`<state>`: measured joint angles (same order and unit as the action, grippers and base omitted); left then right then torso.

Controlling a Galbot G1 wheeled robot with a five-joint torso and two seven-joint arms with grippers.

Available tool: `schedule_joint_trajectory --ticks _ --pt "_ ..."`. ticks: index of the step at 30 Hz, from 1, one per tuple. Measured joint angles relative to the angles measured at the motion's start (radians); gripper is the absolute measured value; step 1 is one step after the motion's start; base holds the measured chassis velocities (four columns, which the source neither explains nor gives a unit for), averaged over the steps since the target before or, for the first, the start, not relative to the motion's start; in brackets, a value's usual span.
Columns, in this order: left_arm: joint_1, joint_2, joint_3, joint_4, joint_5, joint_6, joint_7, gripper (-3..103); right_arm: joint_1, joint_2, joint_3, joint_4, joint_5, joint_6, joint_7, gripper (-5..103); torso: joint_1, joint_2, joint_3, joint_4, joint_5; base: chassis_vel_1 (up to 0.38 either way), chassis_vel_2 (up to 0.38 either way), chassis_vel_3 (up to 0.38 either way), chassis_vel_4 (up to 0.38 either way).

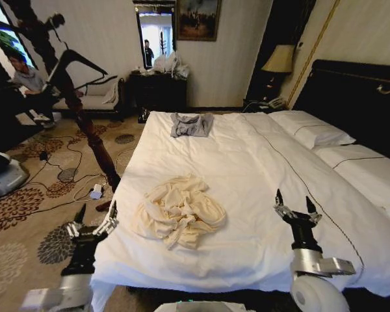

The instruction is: Pick up the clothes from the bed and hang them on the clothes hanger.

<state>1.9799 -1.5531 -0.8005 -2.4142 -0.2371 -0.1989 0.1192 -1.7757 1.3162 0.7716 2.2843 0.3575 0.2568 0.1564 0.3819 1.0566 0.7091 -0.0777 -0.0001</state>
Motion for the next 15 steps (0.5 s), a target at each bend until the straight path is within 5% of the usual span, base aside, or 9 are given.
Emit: schedule_joint_trajectory --ticks 15 --pt "0.015 -0.014 0.01 0.044 0.053 -0.048 0.01 100 -0.004 0.006 -0.014 -0.018 -0.085 0.011 0.015 100 0.0 0.0 0.0 0.0 0.0001 0.0 0.0 0.0 0.0"
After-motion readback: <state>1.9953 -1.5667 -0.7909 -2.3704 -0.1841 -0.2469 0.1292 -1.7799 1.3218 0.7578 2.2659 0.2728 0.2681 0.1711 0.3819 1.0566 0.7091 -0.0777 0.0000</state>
